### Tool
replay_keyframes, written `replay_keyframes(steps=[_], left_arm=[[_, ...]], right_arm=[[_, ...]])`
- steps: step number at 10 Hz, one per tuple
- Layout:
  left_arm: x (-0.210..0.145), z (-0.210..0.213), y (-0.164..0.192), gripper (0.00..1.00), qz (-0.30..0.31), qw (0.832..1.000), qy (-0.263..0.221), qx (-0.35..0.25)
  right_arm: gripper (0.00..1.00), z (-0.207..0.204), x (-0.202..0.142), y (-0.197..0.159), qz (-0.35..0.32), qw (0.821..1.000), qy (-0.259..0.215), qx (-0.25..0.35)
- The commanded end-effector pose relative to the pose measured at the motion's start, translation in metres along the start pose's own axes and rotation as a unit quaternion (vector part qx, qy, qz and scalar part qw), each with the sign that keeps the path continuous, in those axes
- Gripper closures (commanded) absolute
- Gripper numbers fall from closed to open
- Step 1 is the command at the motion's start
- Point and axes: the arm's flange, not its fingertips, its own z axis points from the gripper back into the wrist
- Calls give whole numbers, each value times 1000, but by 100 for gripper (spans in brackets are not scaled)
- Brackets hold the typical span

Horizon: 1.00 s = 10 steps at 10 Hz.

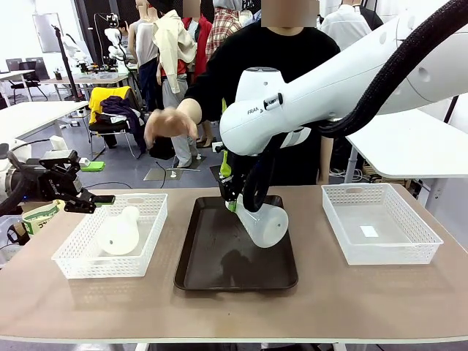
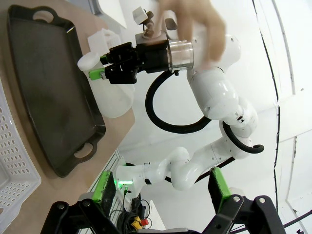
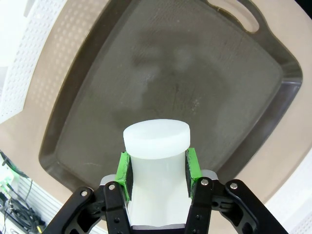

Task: Prepare the laboratory tools.
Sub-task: Place the picked Big flask upright in the Handle tray as instructed by the person.

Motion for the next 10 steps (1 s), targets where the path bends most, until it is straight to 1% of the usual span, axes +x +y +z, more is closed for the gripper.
replay_keyframes(steps=[1,10], left_arm=[[-1,1,-2,0,-1,1000,-1,-4],[-1,1,-2,0,-1,1000,-1,-4]], right_arm=[[100,0,-1,0,4,1000,1,-1],[100,0,-1,0,4,1000,1,-1]])
